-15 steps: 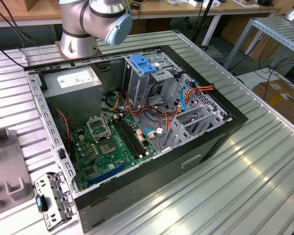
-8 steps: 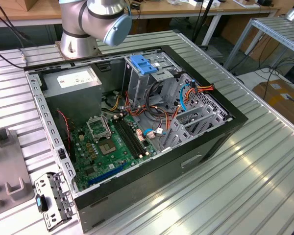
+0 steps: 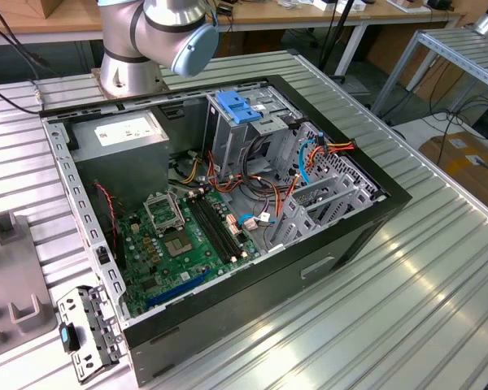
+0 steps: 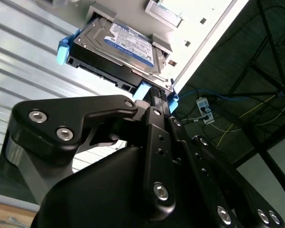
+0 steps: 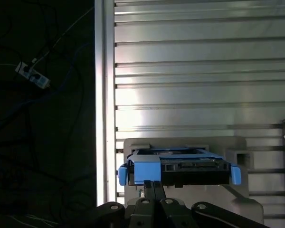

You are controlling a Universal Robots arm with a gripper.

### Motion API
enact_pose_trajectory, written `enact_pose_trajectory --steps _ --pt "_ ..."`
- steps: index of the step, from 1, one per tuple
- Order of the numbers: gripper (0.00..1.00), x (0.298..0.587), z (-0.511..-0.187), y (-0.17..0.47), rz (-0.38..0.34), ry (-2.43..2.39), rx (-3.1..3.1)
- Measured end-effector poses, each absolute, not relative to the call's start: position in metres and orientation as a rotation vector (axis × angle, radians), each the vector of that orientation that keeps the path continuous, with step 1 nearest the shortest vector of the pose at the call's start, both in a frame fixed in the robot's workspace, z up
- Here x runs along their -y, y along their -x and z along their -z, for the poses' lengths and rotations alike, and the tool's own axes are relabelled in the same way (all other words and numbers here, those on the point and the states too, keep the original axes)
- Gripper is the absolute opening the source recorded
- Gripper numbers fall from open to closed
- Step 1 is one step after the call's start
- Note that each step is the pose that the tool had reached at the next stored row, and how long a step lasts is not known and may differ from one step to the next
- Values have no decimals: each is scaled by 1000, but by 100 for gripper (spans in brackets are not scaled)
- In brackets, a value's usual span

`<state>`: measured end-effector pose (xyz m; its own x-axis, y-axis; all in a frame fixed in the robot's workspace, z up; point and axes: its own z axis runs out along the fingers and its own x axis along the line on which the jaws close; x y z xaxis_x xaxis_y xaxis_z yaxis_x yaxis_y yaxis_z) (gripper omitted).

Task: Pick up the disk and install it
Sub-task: 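Reach for the disk, then pick up the disk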

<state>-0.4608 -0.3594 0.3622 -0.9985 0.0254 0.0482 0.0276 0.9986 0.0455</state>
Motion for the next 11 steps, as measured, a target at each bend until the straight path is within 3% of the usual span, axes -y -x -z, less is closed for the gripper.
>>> enact_pose_trajectory --steps 11 --pt "11 359 -362 463 71 39 3093"
